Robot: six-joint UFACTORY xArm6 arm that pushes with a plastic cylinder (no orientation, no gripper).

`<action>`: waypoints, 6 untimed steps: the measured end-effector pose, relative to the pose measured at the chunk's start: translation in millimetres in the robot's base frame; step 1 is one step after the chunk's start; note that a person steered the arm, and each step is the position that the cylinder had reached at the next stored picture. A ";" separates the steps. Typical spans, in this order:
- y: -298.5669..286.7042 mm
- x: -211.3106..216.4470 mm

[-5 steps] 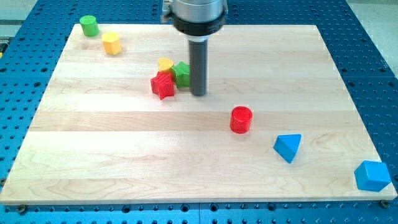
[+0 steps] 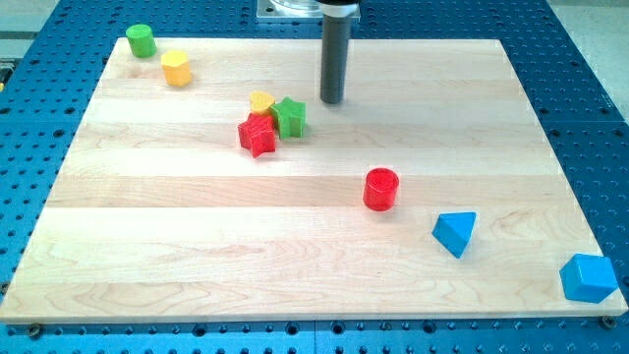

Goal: Place your arm diagonally top left to the heart

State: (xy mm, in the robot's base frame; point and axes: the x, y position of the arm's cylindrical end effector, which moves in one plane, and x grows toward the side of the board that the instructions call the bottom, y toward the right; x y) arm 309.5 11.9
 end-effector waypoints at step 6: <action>-99.4 25.3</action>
